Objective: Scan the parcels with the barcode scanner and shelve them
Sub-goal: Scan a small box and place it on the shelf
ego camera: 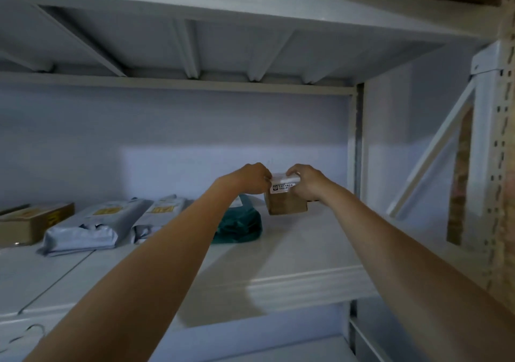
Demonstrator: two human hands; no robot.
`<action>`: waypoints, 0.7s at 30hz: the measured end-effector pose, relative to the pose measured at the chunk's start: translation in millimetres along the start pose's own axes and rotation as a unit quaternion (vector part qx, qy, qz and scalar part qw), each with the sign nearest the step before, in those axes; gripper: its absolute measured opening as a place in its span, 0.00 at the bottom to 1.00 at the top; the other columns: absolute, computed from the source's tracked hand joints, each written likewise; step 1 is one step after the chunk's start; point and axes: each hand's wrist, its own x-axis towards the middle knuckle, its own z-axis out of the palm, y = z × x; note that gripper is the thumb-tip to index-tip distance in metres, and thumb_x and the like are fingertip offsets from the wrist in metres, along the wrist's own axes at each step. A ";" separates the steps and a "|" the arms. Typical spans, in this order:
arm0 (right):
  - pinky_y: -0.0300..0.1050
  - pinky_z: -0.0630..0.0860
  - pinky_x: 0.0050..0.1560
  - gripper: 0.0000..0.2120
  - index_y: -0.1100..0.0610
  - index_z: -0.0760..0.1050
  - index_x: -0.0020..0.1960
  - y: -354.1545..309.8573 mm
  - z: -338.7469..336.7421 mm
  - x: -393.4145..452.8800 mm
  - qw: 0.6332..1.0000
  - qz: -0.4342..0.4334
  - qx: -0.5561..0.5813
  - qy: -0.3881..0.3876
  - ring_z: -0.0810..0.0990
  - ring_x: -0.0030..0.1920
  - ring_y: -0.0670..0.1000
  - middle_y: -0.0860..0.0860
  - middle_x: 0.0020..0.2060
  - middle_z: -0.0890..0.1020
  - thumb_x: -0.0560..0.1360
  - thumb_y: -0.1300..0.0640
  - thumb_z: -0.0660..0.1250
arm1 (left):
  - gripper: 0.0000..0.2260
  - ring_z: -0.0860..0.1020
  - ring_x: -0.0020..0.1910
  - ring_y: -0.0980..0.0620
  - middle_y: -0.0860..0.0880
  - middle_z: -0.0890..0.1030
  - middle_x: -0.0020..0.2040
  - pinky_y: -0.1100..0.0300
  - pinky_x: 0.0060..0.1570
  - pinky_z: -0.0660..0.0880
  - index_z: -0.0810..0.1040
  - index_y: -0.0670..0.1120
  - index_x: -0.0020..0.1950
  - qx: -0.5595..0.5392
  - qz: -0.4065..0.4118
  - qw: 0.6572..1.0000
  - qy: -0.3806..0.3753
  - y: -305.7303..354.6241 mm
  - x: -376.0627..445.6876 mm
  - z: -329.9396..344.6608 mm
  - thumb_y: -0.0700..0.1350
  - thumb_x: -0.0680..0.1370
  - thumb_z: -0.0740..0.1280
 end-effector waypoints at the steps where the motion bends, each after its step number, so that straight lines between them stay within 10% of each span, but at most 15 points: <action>1: 0.43 0.74 0.52 0.21 0.50 0.73 0.65 5.7 5.1 4.2 1.000 0.002 -0.005 -0.009 0.76 0.57 0.56 0.55 0.64 0.74 0.74 0.63 0.68 | 0.17 0.76 0.61 0.42 0.43 0.78 0.60 0.55 0.56 0.71 0.75 0.41 0.68 -0.003 -0.011 1.000 -0.009 -3.1 5.6 5.8 0.42 0.80 0.60; 15: 0.39 0.69 0.53 0.24 0.48 0.69 0.72 38.7 30.4 13.7 0.999 -0.022 -0.015 -0.042 0.76 0.62 0.54 0.51 0.67 0.75 0.77 0.58 0.66 | 0.15 0.74 0.62 0.43 0.46 0.79 0.61 0.39 0.67 0.63 0.74 0.51 0.66 -0.016 -0.090 0.993 0.074 -14.9 26.5 53.1 0.47 0.79 0.61; 21: 0.47 0.68 0.66 0.39 0.48 0.47 0.81 34.5 26.3 1.4 0.997 0.011 0.010 -0.071 0.72 0.68 0.57 0.54 0.73 0.68 0.78 0.53 0.68 | 0.19 0.75 0.61 0.43 0.43 0.78 0.62 0.45 0.64 0.71 0.70 0.50 0.70 -0.042 -0.070 0.994 0.068 -5.9 11.6 48.2 0.44 0.79 0.63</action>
